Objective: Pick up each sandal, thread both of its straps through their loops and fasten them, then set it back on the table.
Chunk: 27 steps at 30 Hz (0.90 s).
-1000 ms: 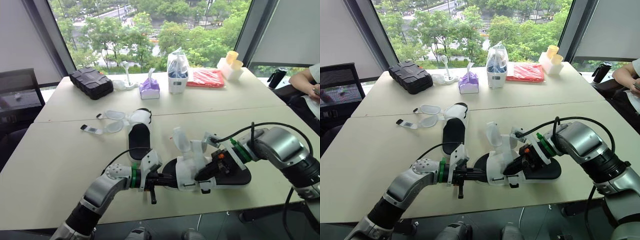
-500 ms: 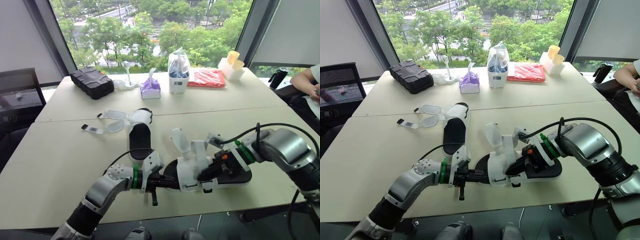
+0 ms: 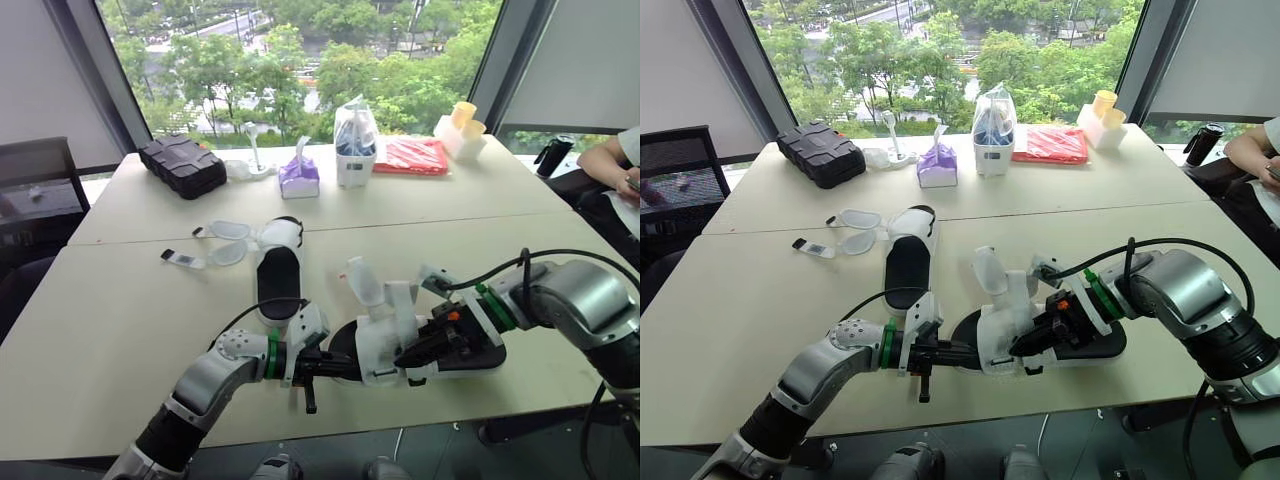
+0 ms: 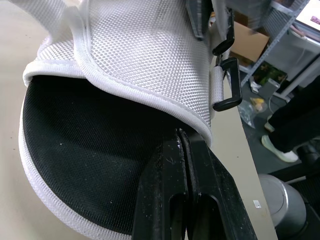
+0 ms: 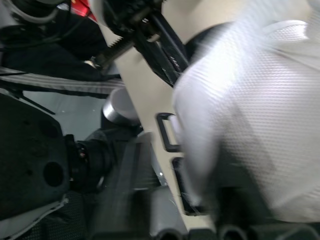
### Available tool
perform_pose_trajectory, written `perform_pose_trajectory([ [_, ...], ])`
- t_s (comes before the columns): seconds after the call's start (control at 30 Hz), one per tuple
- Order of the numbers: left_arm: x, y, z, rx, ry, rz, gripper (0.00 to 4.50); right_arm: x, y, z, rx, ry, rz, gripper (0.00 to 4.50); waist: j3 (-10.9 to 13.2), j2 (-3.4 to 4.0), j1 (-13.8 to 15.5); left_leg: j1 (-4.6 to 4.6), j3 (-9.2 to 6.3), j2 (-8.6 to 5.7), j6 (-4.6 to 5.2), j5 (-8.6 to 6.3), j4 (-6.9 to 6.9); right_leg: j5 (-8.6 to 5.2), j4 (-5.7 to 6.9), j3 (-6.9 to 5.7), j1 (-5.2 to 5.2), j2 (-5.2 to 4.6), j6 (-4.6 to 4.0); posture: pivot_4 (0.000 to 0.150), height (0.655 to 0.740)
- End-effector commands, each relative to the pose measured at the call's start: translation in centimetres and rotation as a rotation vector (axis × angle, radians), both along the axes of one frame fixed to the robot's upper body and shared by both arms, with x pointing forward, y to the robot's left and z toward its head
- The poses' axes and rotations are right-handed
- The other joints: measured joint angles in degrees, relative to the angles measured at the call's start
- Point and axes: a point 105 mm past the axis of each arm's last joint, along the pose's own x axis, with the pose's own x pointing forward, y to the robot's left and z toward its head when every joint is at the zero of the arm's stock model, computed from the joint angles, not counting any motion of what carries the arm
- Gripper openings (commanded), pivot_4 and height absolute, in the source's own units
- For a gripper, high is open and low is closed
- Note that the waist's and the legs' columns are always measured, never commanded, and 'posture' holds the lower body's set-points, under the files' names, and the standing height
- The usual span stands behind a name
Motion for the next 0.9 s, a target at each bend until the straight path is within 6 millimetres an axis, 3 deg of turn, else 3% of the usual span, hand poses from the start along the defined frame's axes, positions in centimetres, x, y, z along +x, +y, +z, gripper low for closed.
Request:
perform_pose_trajectory([
  [0.03,0.0,0.1,-0.2,0.011,0.007,-0.002,0.00,0.0,0.1,0.9,0.009,-0.031,0.003,3.43,0.0,0.00,0.0,0.00,0.00,0.00,0.00,0.00,0.01,0.00,0.00,0.00,0.01,0.00,0.00,0.150,0.7400],
  [0.1,0.0,0.1,-0.2,0.011,0.007,-0.002,0.00,-0.3,-0.1,1.2,0.009,-0.030,0.009,4.47,0.0,0.00,0.0,0.01,0.00,0.01,0.00,0.00,0.02,0.00,0.00,0.00,0.02,0.01,-0.01,0.150,0.7400],
  [0.23,0.0,0.1,-0.2,0.012,0.006,-0.003,0.00,-0.6,-0.4,1.9,0.007,-0.045,0.015,4.47,0.0,0.00,0.0,0.01,0.00,0.01,0.00,0.00,0.03,0.00,0.00,0.00,0.01,0.01,-0.01,0.150,0.7400],
  [0.43,0.0,0.1,-0.2,0.011,0.006,-0.004,0.00,-1.6,-2.2,5.0,0.006,-0.062,-0.042,4.47,0.0,0.01,0.1,-0.01,0.00,0.02,0.00,0.00,-0.01,0.00,-0.01,-0.01,-0.01,0.00,-0.01,0.150,0.7400],
  [0.53,-0.1,0.1,-0.2,0.010,0.007,-0.005,0.00,-2.2,-2.5,5.6,0.010,-0.050,-0.057,4.47,0.0,0.01,0.0,-0.01,0.00,0.02,0.00,0.00,-0.02,-0.01,-0.02,0.00,0.00,0.00,-0.02,0.150,0.7400],
  [0.67,-0.1,0.0,-0.2,0.004,0.010,-0.006,0.00,-4.2,-3.1,4.7,0.005,0.039,-0.103,4.47,0.0,0.00,0.2,-0.04,-0.02,0.04,0.00,0.00,-0.02,-0.02,-0.07,0.00,0.02,-0.02,-0.04,0.150,0.7400],
  [0.9,0.0,-0.1,-0.1,-0.001,0.013,-0.003,0.00,-5.3,-2.7,2.1,0.012,0.099,-0.151,4.47,0.0,0.02,0.1,-0.04,0.02,0.04,0.03,-0.01,0.01,-0.01,-0.07,0.05,0.02,-0.02,-0.03,0.150,0.7400],
])
